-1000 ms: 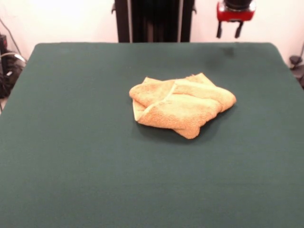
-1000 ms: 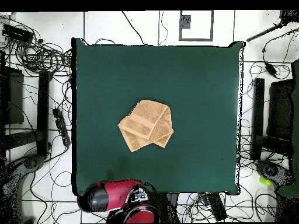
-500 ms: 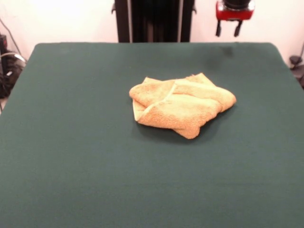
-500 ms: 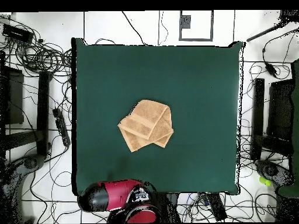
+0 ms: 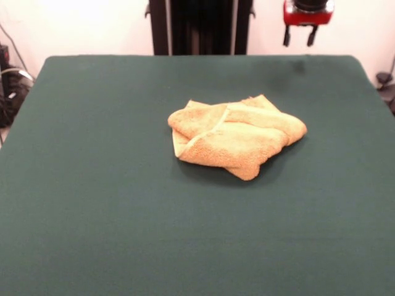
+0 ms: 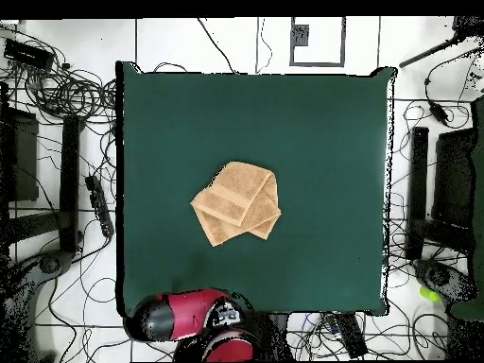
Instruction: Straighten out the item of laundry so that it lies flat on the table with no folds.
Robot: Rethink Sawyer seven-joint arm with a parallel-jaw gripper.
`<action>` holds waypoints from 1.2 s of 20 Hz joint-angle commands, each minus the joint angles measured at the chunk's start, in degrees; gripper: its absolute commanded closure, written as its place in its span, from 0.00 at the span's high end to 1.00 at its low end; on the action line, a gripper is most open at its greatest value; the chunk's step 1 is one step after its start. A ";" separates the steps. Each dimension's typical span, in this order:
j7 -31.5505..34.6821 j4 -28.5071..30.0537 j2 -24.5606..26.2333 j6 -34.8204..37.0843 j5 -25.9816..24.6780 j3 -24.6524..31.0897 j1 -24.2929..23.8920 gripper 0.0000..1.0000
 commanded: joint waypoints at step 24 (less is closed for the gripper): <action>2.81 -32.98 17.66 16.24 1.13 1.94 -2.09 1.00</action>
